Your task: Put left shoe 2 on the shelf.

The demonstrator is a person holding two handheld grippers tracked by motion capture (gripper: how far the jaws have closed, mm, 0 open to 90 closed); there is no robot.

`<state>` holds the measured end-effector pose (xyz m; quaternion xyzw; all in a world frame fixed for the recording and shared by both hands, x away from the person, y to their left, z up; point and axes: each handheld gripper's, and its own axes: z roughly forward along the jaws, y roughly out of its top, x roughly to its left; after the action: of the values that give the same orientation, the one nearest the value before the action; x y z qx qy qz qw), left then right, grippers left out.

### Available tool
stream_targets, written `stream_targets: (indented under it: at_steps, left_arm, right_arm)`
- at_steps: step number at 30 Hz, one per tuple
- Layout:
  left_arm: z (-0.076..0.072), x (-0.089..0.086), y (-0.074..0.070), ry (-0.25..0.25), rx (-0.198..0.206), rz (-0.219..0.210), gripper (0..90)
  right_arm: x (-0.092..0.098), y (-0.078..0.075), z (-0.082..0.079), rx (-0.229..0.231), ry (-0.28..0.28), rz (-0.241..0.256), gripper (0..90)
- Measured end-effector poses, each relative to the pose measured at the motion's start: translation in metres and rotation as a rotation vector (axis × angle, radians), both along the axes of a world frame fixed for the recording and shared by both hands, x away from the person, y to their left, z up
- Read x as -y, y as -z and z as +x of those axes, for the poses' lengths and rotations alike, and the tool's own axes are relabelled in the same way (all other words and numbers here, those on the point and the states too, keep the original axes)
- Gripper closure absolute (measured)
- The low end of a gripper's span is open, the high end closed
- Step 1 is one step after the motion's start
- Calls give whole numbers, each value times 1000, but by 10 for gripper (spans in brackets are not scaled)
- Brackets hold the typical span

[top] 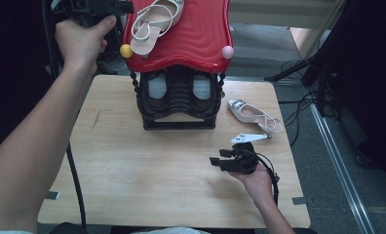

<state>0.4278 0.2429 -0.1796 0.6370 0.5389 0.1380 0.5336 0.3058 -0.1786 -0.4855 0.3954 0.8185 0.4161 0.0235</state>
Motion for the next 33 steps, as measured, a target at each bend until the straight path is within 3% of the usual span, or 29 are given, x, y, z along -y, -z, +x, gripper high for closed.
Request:
stream_targets:
  at_steps: [5,7,13,17,22,28,33]
  left_arm:
    - [-4,-23,8,2,5,-21,601]
    - [-6,-32,12,-4,3,4,617]
    - [-8,-55,31,-21,-22,-3,604]
    - [-9,-60,46,-19,-33,33,612]
    - [-6,-65,72,-11,-57,-1,612]
    - [-4,-72,101,2,-99,-12,607]
    - [-7,-76,119,-6,-98,-15,617]
  right_arm:
    - [1,0,1,2,6,2,446]
    - [3,-1,1,3,11,13,445]
    - [5,-6,0,19,16,48,444]
    - [5,-6,0,24,11,38,444]
    - [8,-7,2,19,30,53,441]
    - [9,-9,2,23,40,59,441]
    - [9,-8,2,32,37,51,441]
